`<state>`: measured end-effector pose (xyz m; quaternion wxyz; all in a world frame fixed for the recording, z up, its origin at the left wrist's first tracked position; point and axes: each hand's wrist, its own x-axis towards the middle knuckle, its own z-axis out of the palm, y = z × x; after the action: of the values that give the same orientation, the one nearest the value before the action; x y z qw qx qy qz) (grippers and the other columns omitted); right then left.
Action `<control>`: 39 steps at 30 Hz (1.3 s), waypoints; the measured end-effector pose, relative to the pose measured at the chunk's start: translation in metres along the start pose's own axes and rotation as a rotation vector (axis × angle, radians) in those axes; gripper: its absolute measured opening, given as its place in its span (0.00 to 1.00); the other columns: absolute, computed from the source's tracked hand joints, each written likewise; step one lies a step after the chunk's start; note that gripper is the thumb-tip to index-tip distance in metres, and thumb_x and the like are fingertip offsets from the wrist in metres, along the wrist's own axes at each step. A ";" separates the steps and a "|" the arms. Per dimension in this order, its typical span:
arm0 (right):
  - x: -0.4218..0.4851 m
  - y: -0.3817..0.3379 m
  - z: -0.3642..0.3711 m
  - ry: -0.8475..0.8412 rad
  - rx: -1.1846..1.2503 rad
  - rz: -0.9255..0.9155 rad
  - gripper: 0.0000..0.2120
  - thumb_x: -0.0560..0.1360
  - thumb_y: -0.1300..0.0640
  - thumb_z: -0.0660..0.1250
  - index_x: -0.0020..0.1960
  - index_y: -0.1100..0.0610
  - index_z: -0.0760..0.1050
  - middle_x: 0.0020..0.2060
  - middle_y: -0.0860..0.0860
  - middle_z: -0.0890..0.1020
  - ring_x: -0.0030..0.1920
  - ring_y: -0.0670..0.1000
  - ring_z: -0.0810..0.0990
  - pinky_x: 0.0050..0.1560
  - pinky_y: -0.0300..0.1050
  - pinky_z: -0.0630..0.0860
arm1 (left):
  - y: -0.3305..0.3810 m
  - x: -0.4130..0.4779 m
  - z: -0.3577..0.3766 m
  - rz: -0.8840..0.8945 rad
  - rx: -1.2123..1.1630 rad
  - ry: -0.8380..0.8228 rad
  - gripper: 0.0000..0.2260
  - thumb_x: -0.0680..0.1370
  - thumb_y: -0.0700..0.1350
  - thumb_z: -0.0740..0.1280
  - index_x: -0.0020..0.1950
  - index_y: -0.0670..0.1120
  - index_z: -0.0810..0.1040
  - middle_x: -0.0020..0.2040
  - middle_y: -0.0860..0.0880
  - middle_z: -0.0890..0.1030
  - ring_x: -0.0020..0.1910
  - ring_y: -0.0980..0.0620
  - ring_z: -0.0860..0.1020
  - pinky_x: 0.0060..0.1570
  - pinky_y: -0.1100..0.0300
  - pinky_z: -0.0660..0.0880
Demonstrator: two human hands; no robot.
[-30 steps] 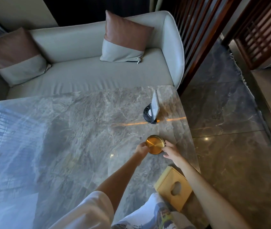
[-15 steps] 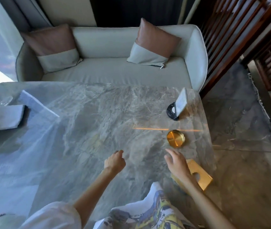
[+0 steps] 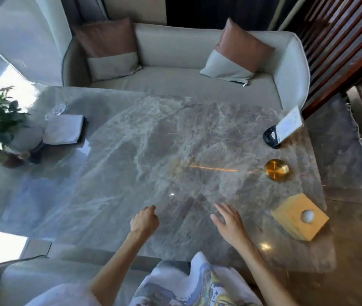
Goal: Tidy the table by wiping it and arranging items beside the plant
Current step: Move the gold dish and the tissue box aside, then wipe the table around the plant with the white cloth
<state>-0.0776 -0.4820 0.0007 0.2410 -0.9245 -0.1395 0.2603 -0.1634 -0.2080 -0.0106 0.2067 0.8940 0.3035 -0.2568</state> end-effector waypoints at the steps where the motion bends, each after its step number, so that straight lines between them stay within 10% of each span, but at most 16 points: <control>1: -0.001 -0.009 0.003 -0.005 0.030 0.000 0.23 0.79 0.49 0.64 0.71 0.56 0.71 0.72 0.55 0.71 0.74 0.54 0.67 0.75 0.48 0.60 | -0.010 0.000 -0.002 -0.009 -0.019 0.011 0.20 0.76 0.42 0.56 0.66 0.51 0.74 0.66 0.47 0.78 0.60 0.43 0.79 0.57 0.51 0.76; 13: 0.107 -0.135 0.006 -0.230 0.077 -0.103 0.22 0.80 0.48 0.61 0.71 0.55 0.71 0.70 0.53 0.75 0.71 0.51 0.72 0.68 0.40 0.64 | -0.104 0.024 -0.086 -0.256 -0.350 0.221 0.11 0.78 0.47 0.59 0.53 0.46 0.79 0.54 0.41 0.83 0.55 0.40 0.81 0.50 0.53 0.76; 19: 0.202 -0.298 0.054 -0.340 -0.077 -0.258 0.20 0.80 0.50 0.62 0.71 0.52 0.71 0.70 0.53 0.75 0.70 0.52 0.73 0.68 0.43 0.67 | -0.188 0.105 -0.178 -0.422 -0.917 0.378 0.14 0.77 0.41 0.59 0.40 0.34 0.78 0.39 0.37 0.82 0.39 0.40 0.82 0.45 0.49 0.80; 25: 0.300 -0.455 0.138 -0.348 -0.184 -0.299 0.20 0.80 0.49 0.60 0.71 0.49 0.70 0.67 0.54 0.78 0.67 0.56 0.76 0.63 0.44 0.71 | -0.274 0.237 -0.252 -0.615 -1.538 0.355 0.15 0.81 0.38 0.58 0.33 0.42 0.65 0.29 0.43 0.67 0.18 0.51 0.67 0.26 0.62 0.67; 30: 0.374 -0.548 0.212 -0.409 -0.170 -0.370 0.21 0.81 0.58 0.57 0.74 0.55 0.66 0.74 0.54 0.69 0.74 0.53 0.68 0.71 0.42 0.63 | -0.322 0.319 -0.267 -0.603 -1.774 0.253 0.09 0.81 0.40 0.61 0.55 0.36 0.76 0.49 0.40 0.77 0.46 0.45 0.77 0.49 0.53 0.77; 39: 0.433 -0.580 0.263 -0.455 -0.238 -0.299 0.25 0.83 0.56 0.52 0.79 0.55 0.54 0.79 0.57 0.52 0.80 0.57 0.48 0.78 0.50 0.48 | -0.328 0.369 -0.266 -0.786 -2.024 0.307 0.21 0.74 0.34 0.69 0.67 0.34 0.71 0.62 0.36 0.79 0.58 0.38 0.80 0.60 0.41 0.77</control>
<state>0.0587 0.2726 -0.0752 0.1292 -0.8333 -0.3540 0.4044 -0.0345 0.3326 -0.0881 0.7087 0.1736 0.6604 0.1775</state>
